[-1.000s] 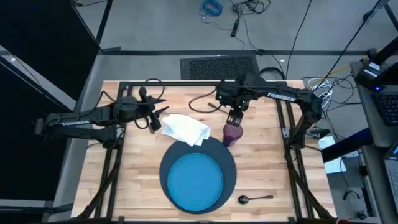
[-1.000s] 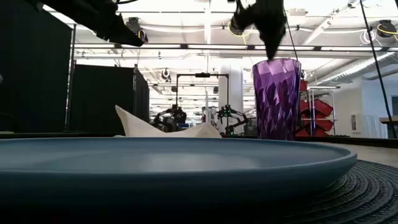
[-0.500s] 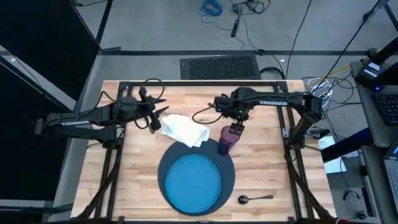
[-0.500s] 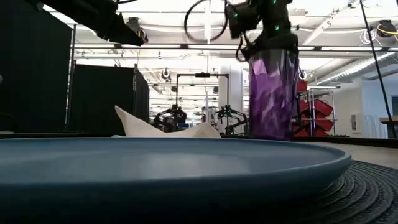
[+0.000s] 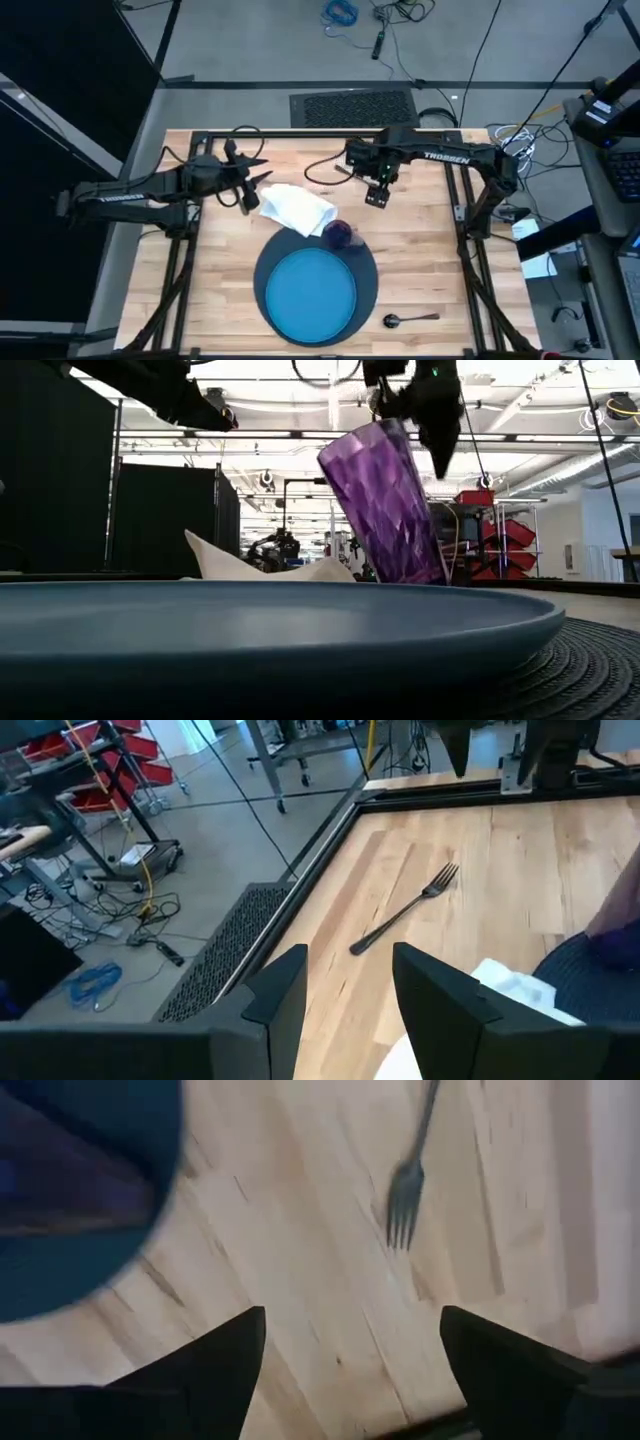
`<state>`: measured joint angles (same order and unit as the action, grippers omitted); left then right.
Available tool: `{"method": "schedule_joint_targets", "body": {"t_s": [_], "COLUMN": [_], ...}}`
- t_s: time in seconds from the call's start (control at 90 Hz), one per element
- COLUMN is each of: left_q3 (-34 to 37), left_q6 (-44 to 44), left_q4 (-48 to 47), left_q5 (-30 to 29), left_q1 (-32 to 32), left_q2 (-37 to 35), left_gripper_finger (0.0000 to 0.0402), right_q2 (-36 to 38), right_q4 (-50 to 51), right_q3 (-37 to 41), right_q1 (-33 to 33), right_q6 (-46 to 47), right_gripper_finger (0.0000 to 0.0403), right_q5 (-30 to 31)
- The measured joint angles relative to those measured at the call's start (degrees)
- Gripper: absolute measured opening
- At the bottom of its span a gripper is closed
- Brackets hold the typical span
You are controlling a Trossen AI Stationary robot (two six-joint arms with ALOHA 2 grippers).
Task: Set table place
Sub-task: Move the purple cup to the top right of the table
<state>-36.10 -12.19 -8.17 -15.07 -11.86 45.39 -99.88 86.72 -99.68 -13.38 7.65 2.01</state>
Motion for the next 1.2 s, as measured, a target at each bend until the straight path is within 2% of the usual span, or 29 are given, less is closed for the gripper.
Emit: {"method": "schedule_joint_targets", "body": {"t_s": [0.167, 0.256, 0.422, 0.522, 0.644, 1.022, 1.2], "left_q3": [0.0, 0.0, 0.0, 0.0, 0.0, 0.0, 0.0], "left_q6": [0.0, 0.0, 0.0, 0.0, 0.2, 0.9, 0.9], "left_q4": [0.0, 0.0, 0.0, -0.1, -0.1, -0.1, -0.1], "left_q5": [0.0, 0.0, 0.0, 0.0, 0.0, 0.0, 0.0], "left_q1": [0.0, 0.0, 0.0, 0.0, 0.0, 0.0, 0.0], "left_q2": [0.0, 0.0, 0.0, 0.0, 0.0, 0.0, 0.0], "left_gripper_finger": [0.0135, 0.0135, 0.0135, 0.0135, 0.0135, 0.0135, 0.0135], "right_q2": [0.0, 0.1, 0.0, -0.6, -2.4, -14.3, -17.3], "right_q4": [-7.0, -11.7, -20.7, -27.7, -28.4, -30.7, -32.7], "right_q3": [-6.1, -6.8, -6.8, -6.8, -6.8, -6.2, -6.2], "right_q1": [2.5, 5.0, 9.7, 12.3, 15.7, 24.5, 28.4], "right_q6": [1.0, 1.3, 1.3, 1.2, 3.4, 10.4, 17.1], "right_gripper_finger": [0.0286, 0.0286, 0.0286, 0.0286, 0.0286, 0.0286, 0.0286], "right_q5": [-11.3, -14.5, -13.2, -7.7, -1.4, -0.6, -0.4]}}
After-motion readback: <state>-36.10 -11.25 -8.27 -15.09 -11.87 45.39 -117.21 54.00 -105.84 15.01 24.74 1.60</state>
